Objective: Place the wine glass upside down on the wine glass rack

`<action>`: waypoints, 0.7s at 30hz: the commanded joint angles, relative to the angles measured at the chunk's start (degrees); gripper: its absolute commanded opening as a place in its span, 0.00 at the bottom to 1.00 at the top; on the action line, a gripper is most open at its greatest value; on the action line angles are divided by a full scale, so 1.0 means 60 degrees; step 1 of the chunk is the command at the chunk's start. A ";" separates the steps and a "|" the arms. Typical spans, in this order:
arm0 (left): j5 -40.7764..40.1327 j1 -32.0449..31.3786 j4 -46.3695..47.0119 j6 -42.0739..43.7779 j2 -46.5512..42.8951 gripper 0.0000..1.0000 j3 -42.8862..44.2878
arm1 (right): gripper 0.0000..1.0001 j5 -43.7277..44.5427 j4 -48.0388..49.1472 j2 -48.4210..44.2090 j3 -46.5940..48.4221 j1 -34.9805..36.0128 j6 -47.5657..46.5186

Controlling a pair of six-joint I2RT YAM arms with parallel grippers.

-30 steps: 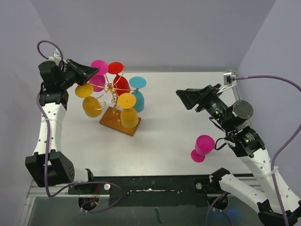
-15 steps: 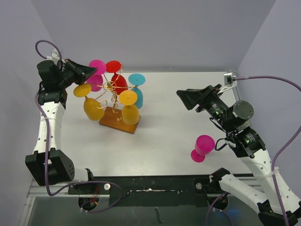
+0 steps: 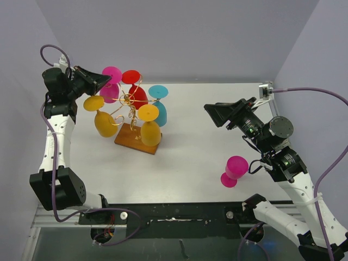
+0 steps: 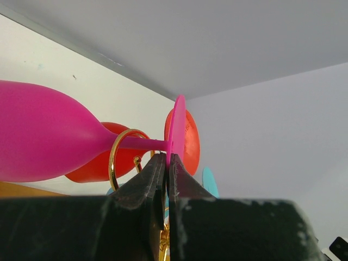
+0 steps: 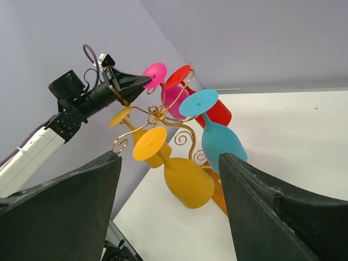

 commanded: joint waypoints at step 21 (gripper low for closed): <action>-0.0236 0.0500 -0.0582 0.0740 -0.0468 0.00 0.0901 | 0.73 0.0041 0.0413 -0.0015 0.0053 -0.0048 -0.0049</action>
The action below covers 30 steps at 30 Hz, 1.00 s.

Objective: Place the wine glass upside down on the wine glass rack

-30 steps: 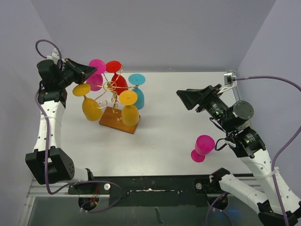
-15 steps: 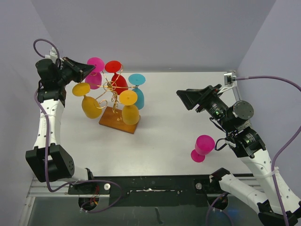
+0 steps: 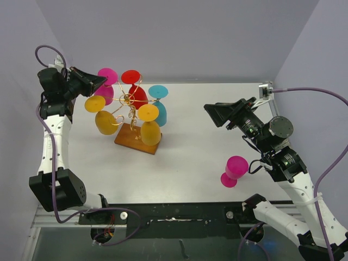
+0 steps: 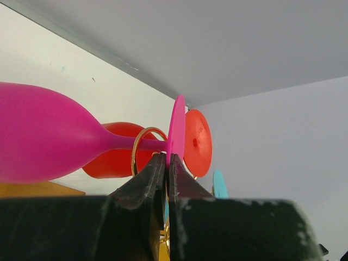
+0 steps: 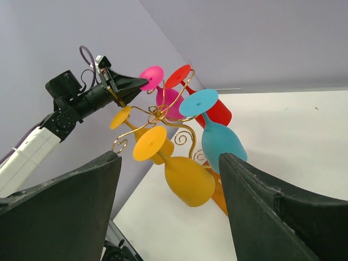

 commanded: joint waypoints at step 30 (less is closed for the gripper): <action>-0.1126 0.0389 -0.1762 0.1557 -0.0828 0.22 0.0970 | 0.74 0.0032 0.0482 -0.0042 -0.0079 -0.0052 0.0018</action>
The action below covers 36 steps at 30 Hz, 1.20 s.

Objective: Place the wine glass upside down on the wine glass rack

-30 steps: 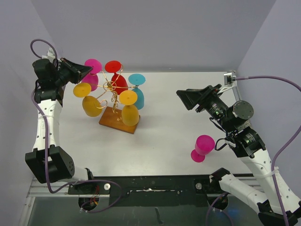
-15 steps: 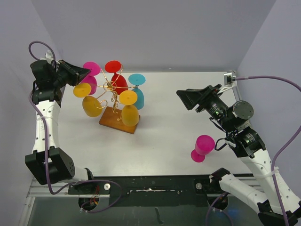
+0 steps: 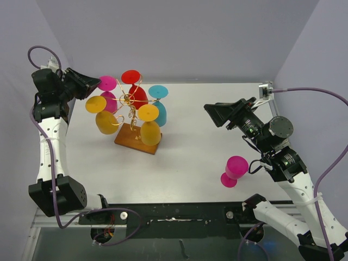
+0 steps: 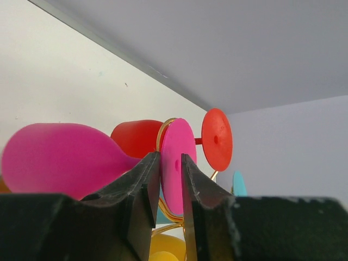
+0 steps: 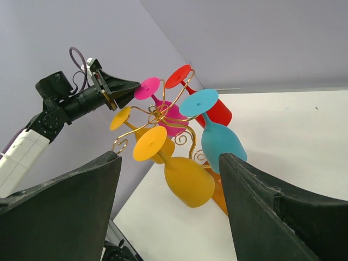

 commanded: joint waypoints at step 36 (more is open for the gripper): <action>-0.1317 -0.3357 -0.0920 0.6170 -0.5359 0.63 -0.0818 | 0.66 0.3523 -0.8013 0.1338 0.1024 0.0165 -0.1271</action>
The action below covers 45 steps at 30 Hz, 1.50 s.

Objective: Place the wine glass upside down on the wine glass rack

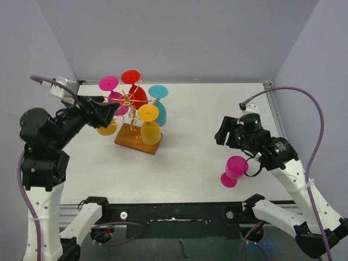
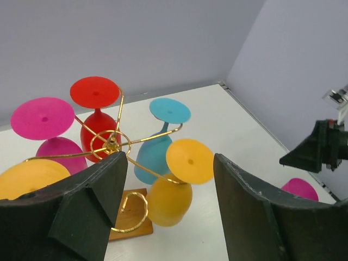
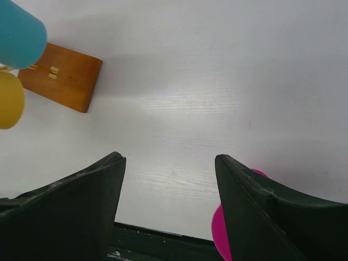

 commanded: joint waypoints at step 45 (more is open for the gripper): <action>-0.1159 -0.0966 0.1555 0.0113 -0.2696 0.67 -0.2486 | 0.00 0.1399 -0.1711 0.0051 -0.1350 0.1381 0.1543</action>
